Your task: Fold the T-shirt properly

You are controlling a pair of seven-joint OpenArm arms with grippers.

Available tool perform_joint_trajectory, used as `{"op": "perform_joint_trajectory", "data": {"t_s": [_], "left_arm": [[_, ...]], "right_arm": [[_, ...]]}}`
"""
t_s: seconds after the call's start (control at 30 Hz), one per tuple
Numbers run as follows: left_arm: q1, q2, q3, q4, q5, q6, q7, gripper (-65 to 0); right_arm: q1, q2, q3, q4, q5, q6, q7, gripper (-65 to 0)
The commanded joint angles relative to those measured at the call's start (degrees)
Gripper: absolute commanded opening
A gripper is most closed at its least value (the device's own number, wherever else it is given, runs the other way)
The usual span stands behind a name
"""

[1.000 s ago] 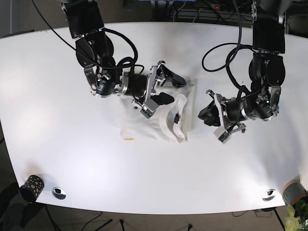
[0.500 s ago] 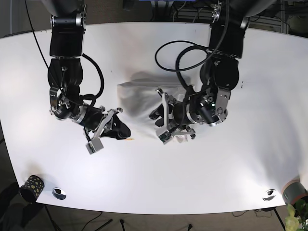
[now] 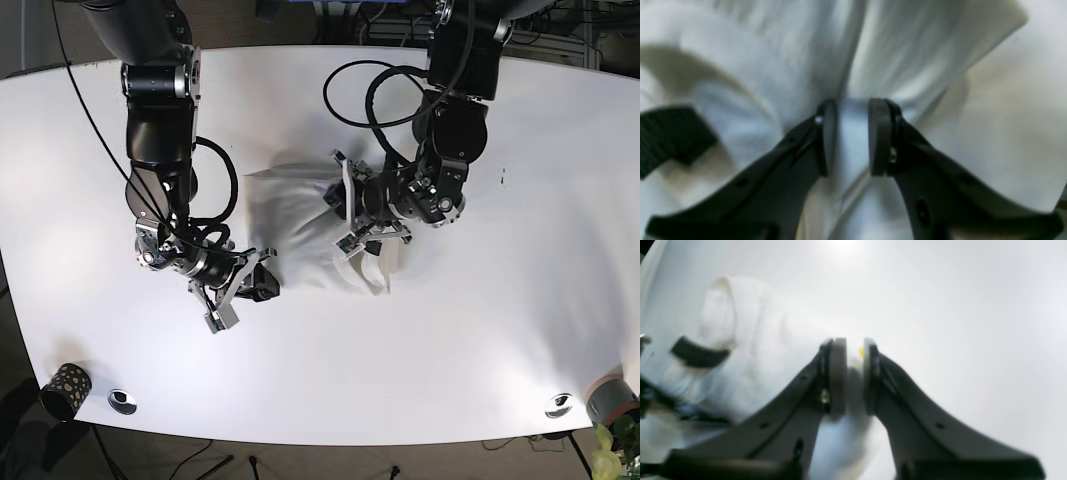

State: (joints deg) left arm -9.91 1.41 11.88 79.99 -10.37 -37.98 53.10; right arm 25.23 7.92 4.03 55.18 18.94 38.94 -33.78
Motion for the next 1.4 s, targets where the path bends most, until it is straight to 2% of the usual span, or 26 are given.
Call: {"op": "perform_joint_trajectory", "data": {"t_s": [0.0, 0.1, 0.2, 0.37, 0.5, 0.67, 0.8, 1.03, 1.1, 1.17, 1.27, 1.37], "left_arm": [[-1.12, -1.37, -0.85, 1.11, -0.66, -0.13, -0.75, -49.7], [-1.12, -3.21, -3.92, 0.67, -0.66, -0.22, -0.75, -49.6], [-1.30, -5.41, -6.74, -1.08, -0.66, -0.22, -1.28, -49.4], [-2.35, -8.84, -6.91, -8.82, -0.49, -0.22, -9.19, -49.3], [-5.78, -9.89, -7.26, -13.22, -0.75, -0.40, -10.24, -49.7], [-6.31, -10.24, -8.23, -6.18, -0.66, -2.02, -10.24, -49.7], [-6.22, -10.60, -9.73, -1.17, -0.49, -2.02, -10.16, -49.3], [-6.22, -10.42, -9.81, 5.07, -0.49, -1.98, -5.76, -49.2], [-6.04, -10.33, -9.55, 6.48, -0.49, 0.83, -5.76, -48.8], [-5.34, -9.72, -8.49, 7.44, -0.49, 4.53, -5.76, -43.3], [-4.02, -8.49, -7.62, 9.20, -0.49, 8.83, -6.20, -31.2], [-2.35, -8.40, -7.44, 10.96, -0.49, 12.44, -7.96, -24.9]], "right_arm": [[1.80, 0.12, 0.23, -1.33, -0.70, 0.49, 3.32, -57.4], [1.27, 0.03, 0.23, -2.47, -1.84, 0.49, 5.96, -57.4], [-0.49, 0.21, 0.23, -2.47, -1.75, 0.58, 5.96, -57.5], [-4.35, 0.30, 0.23, 0.95, -1.93, 0.58, 5.96, -57.5], [-9.28, -0.14, 0.06, 7.64, -1.93, 0.58, 5.08, -57.5], [-13.94, -1.46, -3.99, 15.72, -1.93, 0.14, 0.86, -57.5], [-17.54, -2.87, -8.30, 21.09, -2.02, -0.04, 0.33, -57.5], [-19.74, -6.21, -16.65, 22.49, -2.02, -0.04, -0.11, -57.7], [-19.74, -6.47, -18.14, 22.49, -2.02, -0.04, -0.11, -57.7], [-19.83, -7.26, -19.55, 22.58, -1.66, -0.04, -0.20, -57.7], [-20.00, -7.35, -18.85, 24.60, -1.58, -0.04, -0.99, -57.7], [-20.53, -7.26, -14.10, 26.62, -1.58, -0.04, -4.51, -57.7]]}}
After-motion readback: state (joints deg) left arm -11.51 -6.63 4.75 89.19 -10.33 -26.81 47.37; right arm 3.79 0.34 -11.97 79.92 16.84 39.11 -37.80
